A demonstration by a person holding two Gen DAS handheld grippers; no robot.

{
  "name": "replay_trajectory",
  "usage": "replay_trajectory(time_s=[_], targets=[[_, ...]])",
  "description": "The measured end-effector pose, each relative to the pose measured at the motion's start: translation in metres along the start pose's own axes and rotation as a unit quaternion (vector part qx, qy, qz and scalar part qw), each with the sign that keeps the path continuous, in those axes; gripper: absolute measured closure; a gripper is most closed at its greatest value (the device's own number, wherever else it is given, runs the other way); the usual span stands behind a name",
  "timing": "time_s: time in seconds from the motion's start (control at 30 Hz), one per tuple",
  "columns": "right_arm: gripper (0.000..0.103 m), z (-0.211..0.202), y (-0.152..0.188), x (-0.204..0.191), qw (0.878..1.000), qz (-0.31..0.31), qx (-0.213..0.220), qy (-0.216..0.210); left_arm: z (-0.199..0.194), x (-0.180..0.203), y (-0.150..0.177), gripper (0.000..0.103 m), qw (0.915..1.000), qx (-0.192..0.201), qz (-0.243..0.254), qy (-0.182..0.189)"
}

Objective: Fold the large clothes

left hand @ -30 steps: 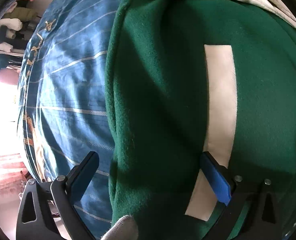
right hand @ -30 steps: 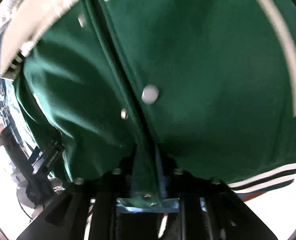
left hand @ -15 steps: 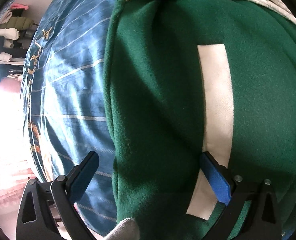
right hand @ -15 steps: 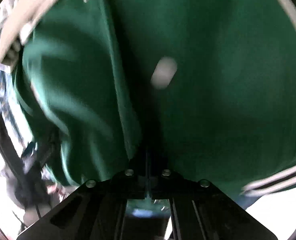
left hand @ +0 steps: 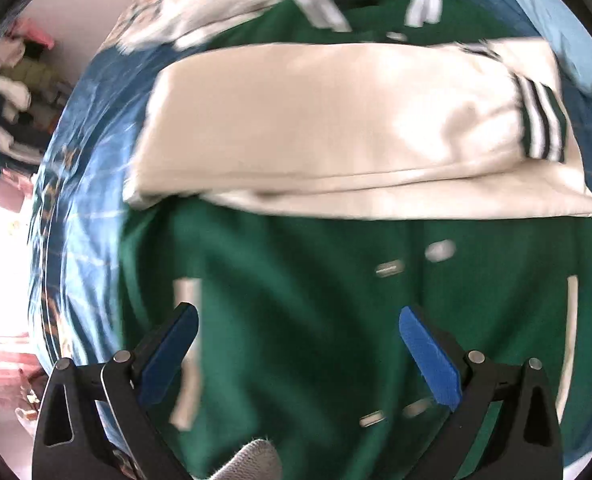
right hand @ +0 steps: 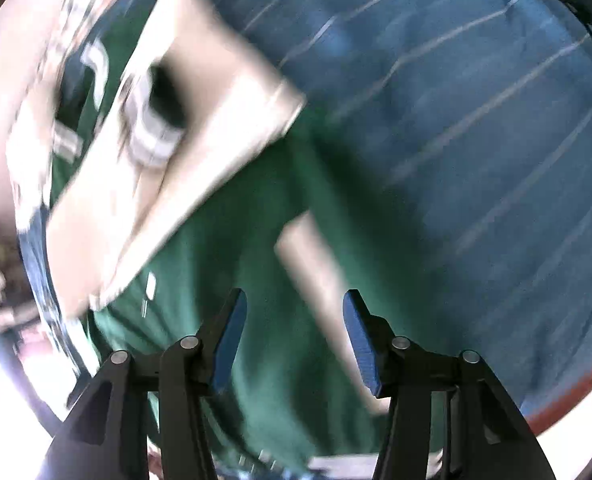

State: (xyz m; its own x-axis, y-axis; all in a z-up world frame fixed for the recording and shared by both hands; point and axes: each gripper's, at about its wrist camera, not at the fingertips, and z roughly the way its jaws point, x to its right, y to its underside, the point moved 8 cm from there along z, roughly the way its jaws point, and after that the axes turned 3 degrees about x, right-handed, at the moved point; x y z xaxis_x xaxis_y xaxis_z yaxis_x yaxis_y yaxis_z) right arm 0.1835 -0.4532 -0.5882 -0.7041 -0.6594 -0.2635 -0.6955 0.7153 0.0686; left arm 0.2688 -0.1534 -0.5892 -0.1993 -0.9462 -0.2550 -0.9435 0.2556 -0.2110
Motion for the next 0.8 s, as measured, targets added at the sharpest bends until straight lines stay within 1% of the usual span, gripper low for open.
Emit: replay_trajectory(time_s=[0.03, 0.07, 0.13, 0.17, 0.2, 0.23, 0.27, 0.33, 0.37, 0.47, 0.5, 0.53, 0.57, 0.67, 0.7, 0.73, 0.77, 0.8], targets=[[0.056, 0.002, -0.02, 0.013, 1.0, 0.001, 0.001, -0.005, 0.004, 0.011, -0.001, 0.0, 1.0, 0.0, 0.004, -0.008], [0.061, 0.004, -0.04, 0.025, 1.0, -0.002, 0.0, -0.012, 0.01, 0.026, -0.001, 0.0, 0.9998, 0.0, 0.009, -0.02], [0.061, 0.023, -0.057, 0.026, 0.999, -0.021, -0.018, -0.028, 0.026, 0.044, 0.002, 0.0, 0.9988, -0.009, 0.017, -0.046], [0.063, 0.031, -0.066, 0.027, 0.998, -0.04, -0.03, -0.028, 0.035, 0.051, 0.004, 0.0, 0.9977, -0.017, 0.022, -0.062], [0.081, 0.038, -0.08, 0.031, 0.998, -0.054, -0.033, -0.023, 0.044, 0.055, 0.007, 0.0, 0.9961, -0.026, 0.026, -0.08], [0.093, 0.05, -0.082, 0.035, 0.997, -0.065, -0.038, -0.017, 0.047, 0.054, 0.009, 0.0, 0.9952, -0.028, 0.028, -0.089], [0.092, 0.056, -0.086, 0.048, 0.998, -0.059, -0.033, -0.009, 0.049, 0.056, 0.011, 0.0, 0.9946, -0.026, 0.026, -0.097], [0.093, 0.057, -0.093, 0.061, 0.998, -0.019, -0.042, -0.031, 0.049, 0.055, 0.012, 0.0, 0.9936, -0.027, 0.018, -0.108], [0.093, 0.056, -0.096, 0.066, 0.998, -0.01, -0.045, -0.037, 0.048, 0.055, 0.013, 0.0, 0.9931, -0.026, 0.019, -0.112], [0.091, 0.054, -0.097, 0.074, 0.996, -0.002, -0.067, -0.06, 0.048, 0.056, 0.013, 0.0, 0.9917, -0.027, 0.02, -0.124], [0.087, 0.058, -0.096, 0.07, 0.995, 0.001, -0.074, -0.069, 0.048, 0.056, 0.013, 0.0, 0.9914, -0.028, 0.018, -0.126], [0.086, 0.061, -0.096, 0.066, 0.994, -0.006, -0.079, -0.077, 0.049, 0.055, 0.011, 0.0, 0.9912, -0.027, 0.015, -0.129], [0.083, 0.057, -0.098, 0.068, 0.994, -0.017, -0.078, -0.076, 0.049, 0.058, 0.01, 0.0, 0.9908, -0.025, 0.011, -0.132], [0.08, 0.048, -0.1, 0.065, 0.994, -0.062, -0.066, -0.057, 0.051, 0.061, 0.006, 0.0, 0.9898, -0.016, 0.003, -0.142], [0.078, 0.056, -0.098, 0.054, 0.994, -0.07, -0.061, -0.053, 0.051, 0.061, 0.005, 0.0, 0.9895, -0.014, -0.002, -0.144], [0.078, 0.055, -0.098, 0.048, 0.993, -0.088, -0.055, -0.048, 0.052, 0.06, 0.004, 0.0, 0.9892, -0.012, -0.011, -0.145], [0.076, 0.056, -0.099, 0.044, 0.993, -0.107, -0.045, -0.03, 0.052, 0.06, 0.004, 0.0, 0.9892, -0.013, -0.013, -0.145], [0.07, 0.055, -0.101, 0.044, 0.991, -0.129, -0.023, 0.016, 0.052, 0.06, 0.003, 0.0, 0.9894, -0.014, -0.017, -0.144]])
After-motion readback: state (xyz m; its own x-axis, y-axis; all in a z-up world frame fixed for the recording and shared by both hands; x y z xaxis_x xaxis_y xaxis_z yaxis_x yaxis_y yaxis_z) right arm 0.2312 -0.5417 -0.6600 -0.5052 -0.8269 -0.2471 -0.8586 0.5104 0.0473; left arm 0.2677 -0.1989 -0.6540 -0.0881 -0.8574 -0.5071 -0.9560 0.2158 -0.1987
